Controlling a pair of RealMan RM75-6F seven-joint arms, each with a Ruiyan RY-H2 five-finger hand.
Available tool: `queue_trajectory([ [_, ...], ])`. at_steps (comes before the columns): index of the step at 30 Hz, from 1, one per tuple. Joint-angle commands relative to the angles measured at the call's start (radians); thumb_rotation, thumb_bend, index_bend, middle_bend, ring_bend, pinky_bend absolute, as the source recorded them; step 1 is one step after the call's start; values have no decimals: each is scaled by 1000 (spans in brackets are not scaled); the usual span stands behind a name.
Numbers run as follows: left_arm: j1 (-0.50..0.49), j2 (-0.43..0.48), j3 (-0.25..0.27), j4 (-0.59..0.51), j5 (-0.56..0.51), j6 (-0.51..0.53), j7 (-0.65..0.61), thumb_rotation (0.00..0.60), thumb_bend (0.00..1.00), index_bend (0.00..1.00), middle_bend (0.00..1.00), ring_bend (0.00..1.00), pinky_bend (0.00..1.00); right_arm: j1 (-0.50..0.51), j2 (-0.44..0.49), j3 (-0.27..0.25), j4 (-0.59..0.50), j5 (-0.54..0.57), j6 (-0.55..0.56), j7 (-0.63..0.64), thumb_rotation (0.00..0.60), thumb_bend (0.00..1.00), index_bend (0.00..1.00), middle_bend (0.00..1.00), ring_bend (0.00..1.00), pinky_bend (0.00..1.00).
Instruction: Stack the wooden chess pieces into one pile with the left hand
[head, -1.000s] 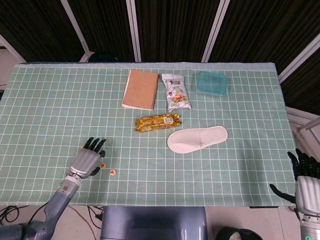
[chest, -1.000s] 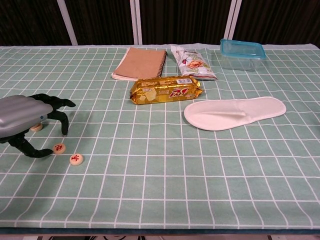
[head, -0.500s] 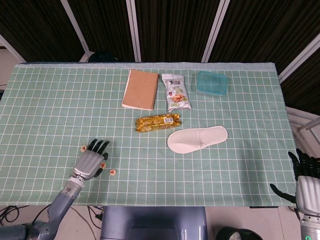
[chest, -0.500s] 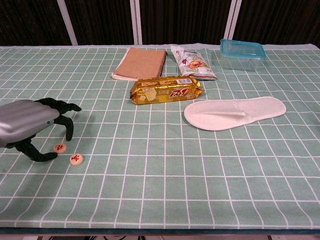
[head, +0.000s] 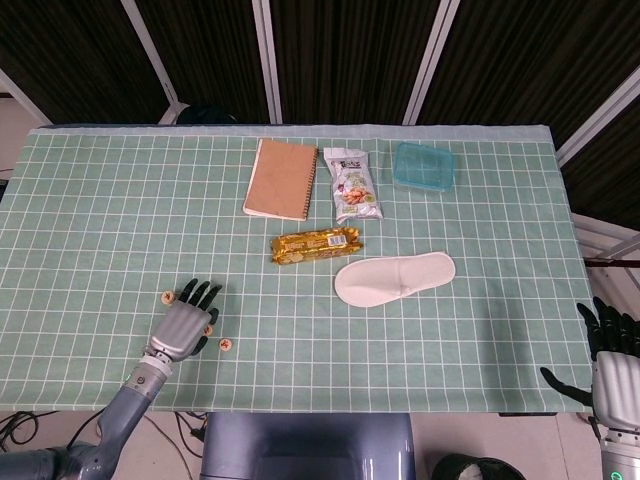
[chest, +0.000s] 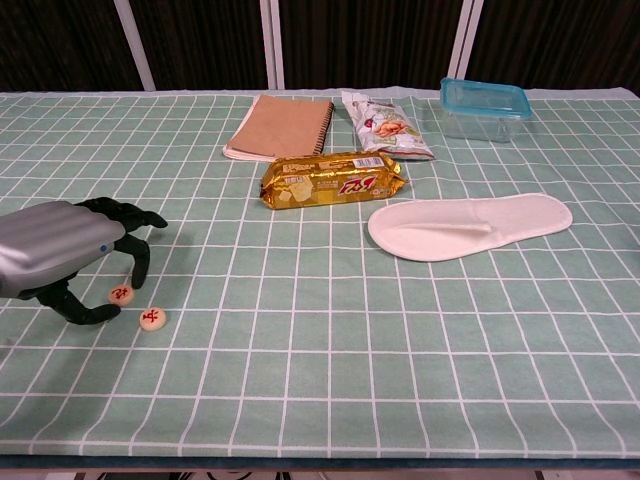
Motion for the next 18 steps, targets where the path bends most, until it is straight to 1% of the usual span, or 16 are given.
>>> queue_trajectory([
  [1,1,2,-2,-2,-6,1,-1,600,311,490,64,0,0,0,0,0,-1,2,-1,0,600,204,94,31,0,0],
  [18,3,29,-14,-12,-13,17,-5,600,317,505,66,0,0,0,2,0,-6,7,-5,-3,600,205,94,31,0,0],
])
